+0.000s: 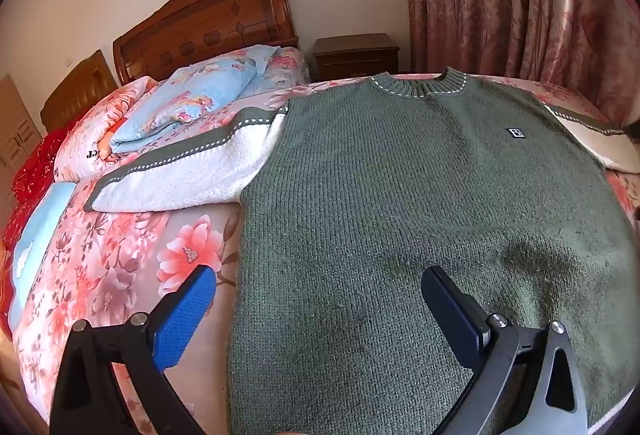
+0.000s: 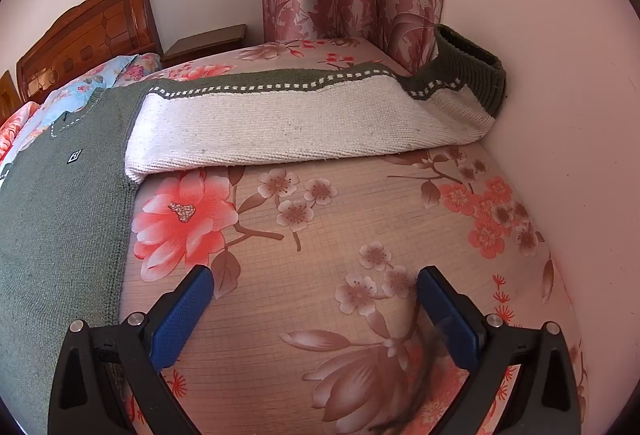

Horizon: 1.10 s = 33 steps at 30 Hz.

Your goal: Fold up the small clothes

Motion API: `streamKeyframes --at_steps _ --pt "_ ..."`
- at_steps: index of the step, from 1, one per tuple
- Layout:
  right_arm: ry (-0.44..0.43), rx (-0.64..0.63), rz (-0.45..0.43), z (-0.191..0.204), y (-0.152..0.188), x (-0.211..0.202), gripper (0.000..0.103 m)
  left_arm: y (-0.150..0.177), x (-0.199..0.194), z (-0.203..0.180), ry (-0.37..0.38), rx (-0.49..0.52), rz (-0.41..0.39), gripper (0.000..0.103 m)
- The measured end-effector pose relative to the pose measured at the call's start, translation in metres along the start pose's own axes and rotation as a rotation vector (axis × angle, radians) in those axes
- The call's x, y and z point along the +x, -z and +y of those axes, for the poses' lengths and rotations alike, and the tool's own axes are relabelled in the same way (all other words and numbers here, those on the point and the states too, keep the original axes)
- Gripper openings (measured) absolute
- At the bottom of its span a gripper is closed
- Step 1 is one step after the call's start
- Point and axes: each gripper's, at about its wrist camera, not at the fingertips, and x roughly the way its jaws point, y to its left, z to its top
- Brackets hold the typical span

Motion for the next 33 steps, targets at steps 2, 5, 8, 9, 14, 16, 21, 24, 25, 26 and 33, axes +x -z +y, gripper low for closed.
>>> streamKeyframes --at_steps 2,5,8,9,14,16,21,24,25,26,33 --pt "0.000 0.000 0.000 0.000 0.000 0.000 0.103 0.001 -0.001 0.000 0.002 -0.004 -0.002 0.103" --pt "0.000 0.000 0.000 0.000 0.000 0.000 0.103 0.005 -0.002 -0.003 0.006 -0.003 -0.003 0.103" --pt "0.000 0.000 0.000 0.000 0.000 0.000 0.103 0.002 -0.002 -0.004 0.005 -0.001 0.007 0.103" --pt "0.000 0.000 0.000 0.000 0.000 0.000 0.103 0.003 -0.003 -0.004 0.005 -0.002 0.008 0.103" --pt "0.000 0.000 0.000 0.000 0.000 0.000 0.103 0.003 -0.002 -0.004 0.007 0.005 0.023 0.103" --pt "0.000 0.000 0.000 0.000 0.000 0.000 0.103 0.003 -0.002 -0.005 0.006 0.005 0.023 0.103" --pt "0.000 0.000 0.000 0.000 0.000 0.000 0.103 0.004 -0.004 -0.003 0.013 -0.004 0.021 0.103" --pt "0.000 0.000 0.000 0.000 0.000 0.000 0.103 0.004 -0.002 -0.001 0.020 -0.011 0.026 0.103" --pt "0.000 0.000 0.000 0.000 0.000 0.000 0.103 0.004 -0.001 -0.002 0.022 -0.011 0.030 0.103" --pt "0.000 0.000 0.000 0.000 0.000 0.000 0.103 0.004 -0.001 -0.004 0.022 -0.010 0.034 0.103" --pt "0.000 0.000 0.000 -0.001 0.000 0.000 0.103 0.005 -0.001 -0.010 0.031 -0.010 0.045 0.103"
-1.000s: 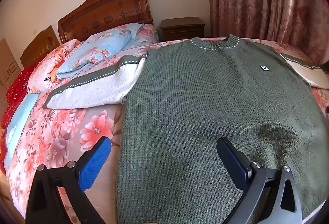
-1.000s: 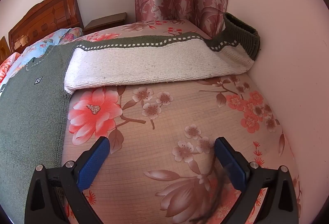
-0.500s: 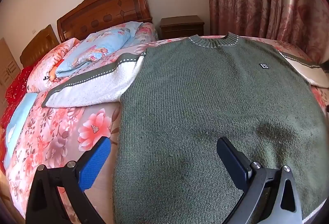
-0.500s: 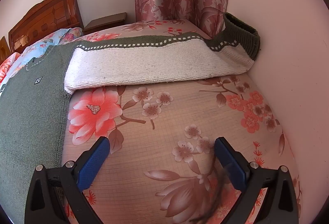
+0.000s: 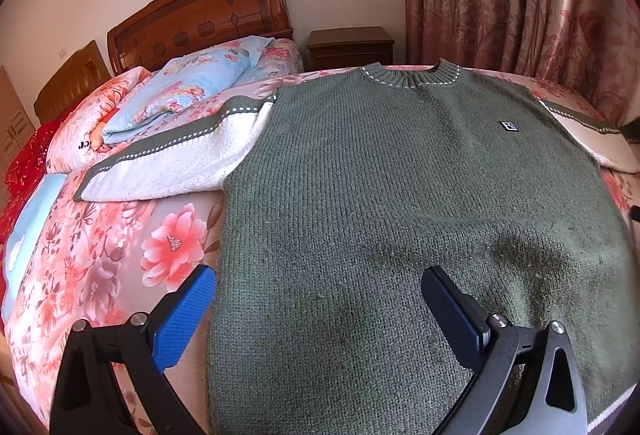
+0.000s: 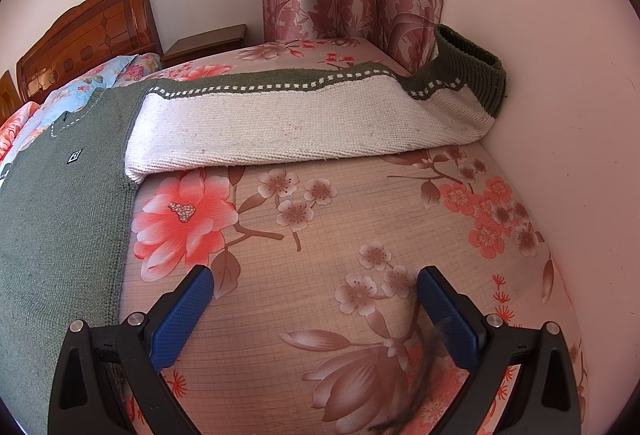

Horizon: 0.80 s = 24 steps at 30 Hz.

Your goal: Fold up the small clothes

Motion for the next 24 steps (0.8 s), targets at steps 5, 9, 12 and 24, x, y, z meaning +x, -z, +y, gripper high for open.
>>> streamKeyframes --at_steps 5,9,12,24 --pt "0.000 0.000 0.000 0.000 0.000 0.000 0.103 0.001 0.003 -0.001 0.004 0.002 0.012 0.103" --pt "0.000 0.000 0.000 0.000 0.000 0.000 0.103 0.002 0.004 -0.001 0.008 0.000 0.014 0.103" --pt "0.000 0.000 0.000 0.000 0.000 0.000 0.103 0.002 0.005 0.001 0.009 -0.003 0.019 0.103" --pt "0.000 0.000 0.000 0.000 0.000 0.000 0.103 0.001 0.010 0.010 0.014 -0.040 0.037 0.103"
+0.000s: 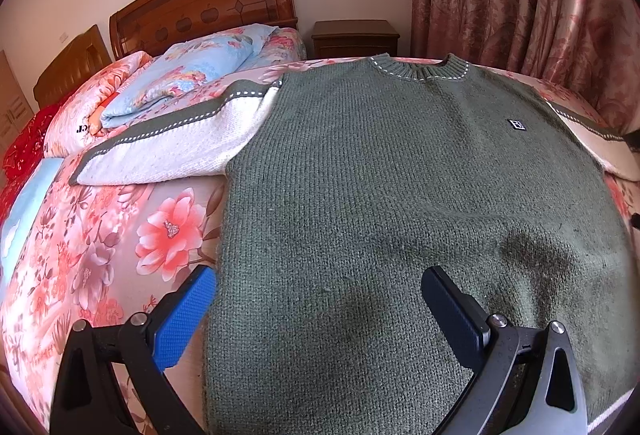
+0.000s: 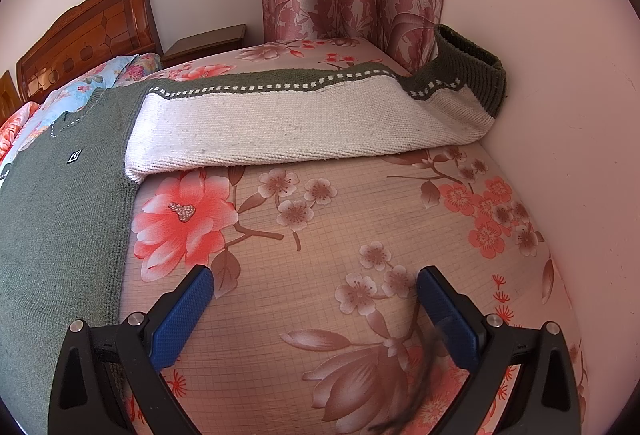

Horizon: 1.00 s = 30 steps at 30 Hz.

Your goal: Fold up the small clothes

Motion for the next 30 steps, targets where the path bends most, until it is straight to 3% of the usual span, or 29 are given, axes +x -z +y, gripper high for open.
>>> streamKeyframes --at_steps 21,30 --pt "0.000 0.001 0.001 0.000 0.000 0.000 0.103 0.004 0.007 0.033 -0.027 -0.077 0.017 0.103" --pt "0.000 0.001 0.001 0.000 0.000 0.000 0.103 0.008 0.010 0.053 -0.072 -0.100 0.023 0.103"
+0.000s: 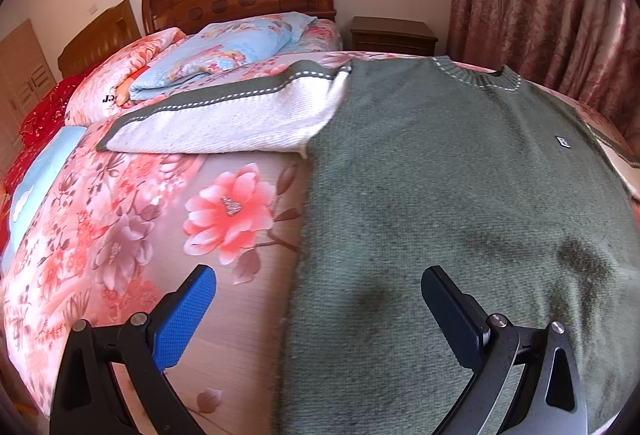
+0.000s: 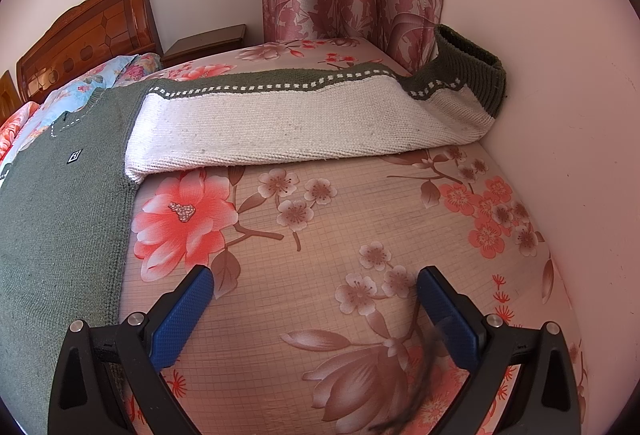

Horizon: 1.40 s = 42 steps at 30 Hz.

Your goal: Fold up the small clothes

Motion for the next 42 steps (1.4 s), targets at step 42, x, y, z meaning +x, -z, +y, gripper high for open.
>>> streamKeyframes --at_steps 42 --pt "0.000 0.000 0.000 0.000 0.000 0.000 0.103 0.004 -0.014 0.007 -0.210 0.064 -0.098 0.103"
